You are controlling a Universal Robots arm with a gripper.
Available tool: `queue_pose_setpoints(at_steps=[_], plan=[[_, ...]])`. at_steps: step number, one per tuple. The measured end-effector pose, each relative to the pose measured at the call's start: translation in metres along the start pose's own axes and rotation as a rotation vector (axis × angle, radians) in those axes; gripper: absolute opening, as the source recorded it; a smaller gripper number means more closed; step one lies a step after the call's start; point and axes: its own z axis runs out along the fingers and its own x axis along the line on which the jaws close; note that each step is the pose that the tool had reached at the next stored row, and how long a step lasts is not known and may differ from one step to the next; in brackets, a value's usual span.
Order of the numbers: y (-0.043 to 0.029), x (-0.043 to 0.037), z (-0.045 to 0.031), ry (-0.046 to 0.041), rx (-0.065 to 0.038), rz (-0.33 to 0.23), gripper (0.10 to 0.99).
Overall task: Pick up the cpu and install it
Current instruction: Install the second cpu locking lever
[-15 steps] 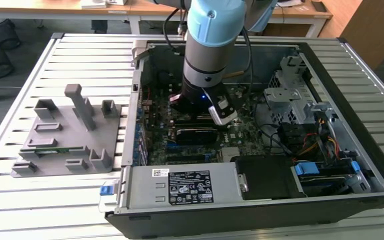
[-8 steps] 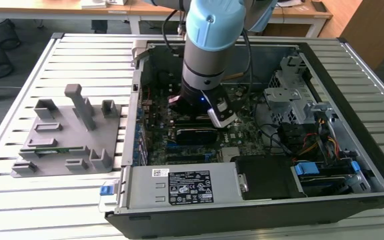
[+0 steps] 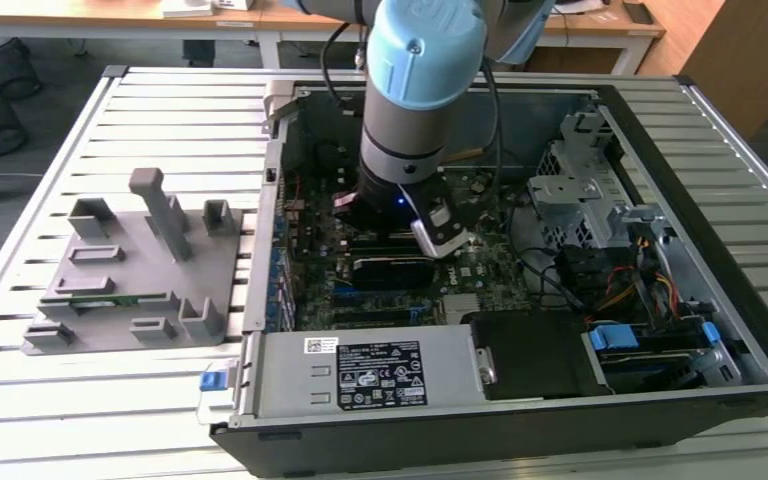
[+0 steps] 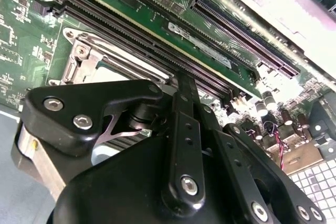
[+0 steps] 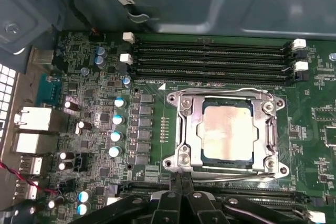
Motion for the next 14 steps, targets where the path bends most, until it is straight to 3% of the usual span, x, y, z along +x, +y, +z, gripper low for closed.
queue_pose_setpoints(at_steps=[14], plan=[[-0.0009, 0.004, 0.0046, -0.0012, -0.034, -0.002, 0.106]])
